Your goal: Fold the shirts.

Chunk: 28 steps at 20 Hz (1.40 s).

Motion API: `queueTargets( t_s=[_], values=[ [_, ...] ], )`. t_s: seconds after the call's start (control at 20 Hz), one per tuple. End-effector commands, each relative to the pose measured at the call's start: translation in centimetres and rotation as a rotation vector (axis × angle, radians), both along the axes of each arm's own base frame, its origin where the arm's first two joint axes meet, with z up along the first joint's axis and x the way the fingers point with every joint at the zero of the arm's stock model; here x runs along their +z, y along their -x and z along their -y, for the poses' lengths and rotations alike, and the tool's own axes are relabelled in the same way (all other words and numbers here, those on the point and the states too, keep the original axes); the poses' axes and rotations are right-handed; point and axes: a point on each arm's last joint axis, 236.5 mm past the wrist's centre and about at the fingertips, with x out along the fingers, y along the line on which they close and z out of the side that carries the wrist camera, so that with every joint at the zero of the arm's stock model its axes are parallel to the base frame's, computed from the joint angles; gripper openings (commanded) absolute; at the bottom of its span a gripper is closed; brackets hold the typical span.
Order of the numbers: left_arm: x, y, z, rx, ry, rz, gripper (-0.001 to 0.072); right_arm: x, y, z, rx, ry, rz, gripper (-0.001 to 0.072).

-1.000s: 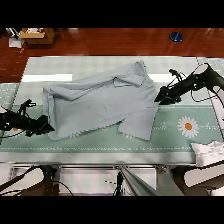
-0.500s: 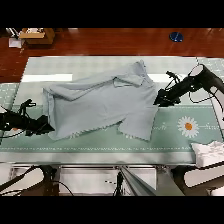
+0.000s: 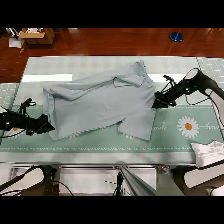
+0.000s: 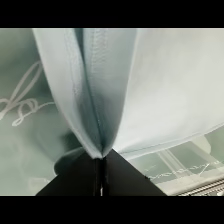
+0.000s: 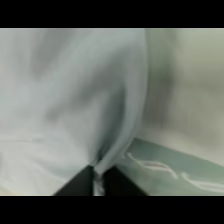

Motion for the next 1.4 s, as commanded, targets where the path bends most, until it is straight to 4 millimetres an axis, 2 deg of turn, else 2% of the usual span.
queueTargets(
  t_s=[0.0,0.05,0.1,0.15,0.2,0.25,0.3,0.4,0.5,0.6,0.7,0.75,0.85,0.95,1.05,1.2,1.35],
  values=[
    [1.2,-1.8,0.7,-0.012,0.038,0.083,0.0020,-0.6,-0.3,-1.9,0.013,-0.004,0.021,0.0024],
    [2.6,-3.0,0.8,-0.025,0.053,0.142,0.0019,0.6,-0.7,-2.3,0.036,-0.030,0.057,0.0024],
    [4.5,-4.8,0.8,-0.030,0.059,0.217,0.0019,2.7,-1.6,-2.4,0.064,-0.052,0.123,0.0024],
    [7.1,-6.8,0.7,-0.032,0.060,0.307,0.0019,5.2,-2.5,-2.1,0.084,-0.057,0.197,0.0024],
    [10.7,-9.1,0.5,-0.024,0.056,0.424,0.0019,8.6,-3.9,-1.5,0.088,-0.047,0.294,0.0024],
    [14.9,-11.2,0.4,-0.015,0.050,0.546,0.0019,12.3,-5.2,-1.0,0.080,-0.034,0.398,0.0024],
    [20.1,-13.2,0.4,-0.009,0.039,0.691,0.0019,17.1,-6.4,-0.5,0.072,-0.017,0.528,0.0023],
    [31.5,-14.9,0.6,-0.013,-0.015,0.990,0.0019,27.6,-7.5,-0.1,0.060,0.022,0.812,0.0023],
    [43.1,-13.8,1.1,-0.033,-0.135,1.282,0.0019,39.4,-6.9,0.2,0.014,0.059,1.140,0.0024],
    [53.5,-10.1,2.3,-0.036,-0.267,1.558,0.0019,51.2,-3.9,0.8,-0.087,0.077,1.462,0.0023],
    [61.5,-5.0,4.2,-0.028,-0.367,1.790,0.0019,60.9,1.2,2.0,-0.212,0.096,1.735,0.0023],
    [64.2,-2.2,5.3,-0.034,-0.403,1.877,0.0019,64.4,4.2,2.7,-0.261,0.112,1.833,0.0023],
    [66.5,1.5,6.3,0.003,-0.459,1.929,0.0019,68.1,9.2,3.8,-0.322,0.168,1.935,0.0023],
    [66.9,4.5,6.2,0.089,-0.498,1.911,0.0019,69.0,13.3,5.3,-0.371,0.251,1.955,0.0023],
    [66.0,7.5,6.8,0.129,-0.531,1.873,0.0019,67.5,16.0,6.4,-0.394,0.326,1.892,0.0023],
    [63.3,10.4,7.8,0.114,-0.572,1.786,0.0019,63.6,18.7,7.3,-0.369,0.412,1.745,0.0023],
    [58.7,10.6,7.7,0.053,-0.601,1.604,0.0018,59.6,19.9,9.0,-0.360,0.510,1.581,0.0023]
  ],
)
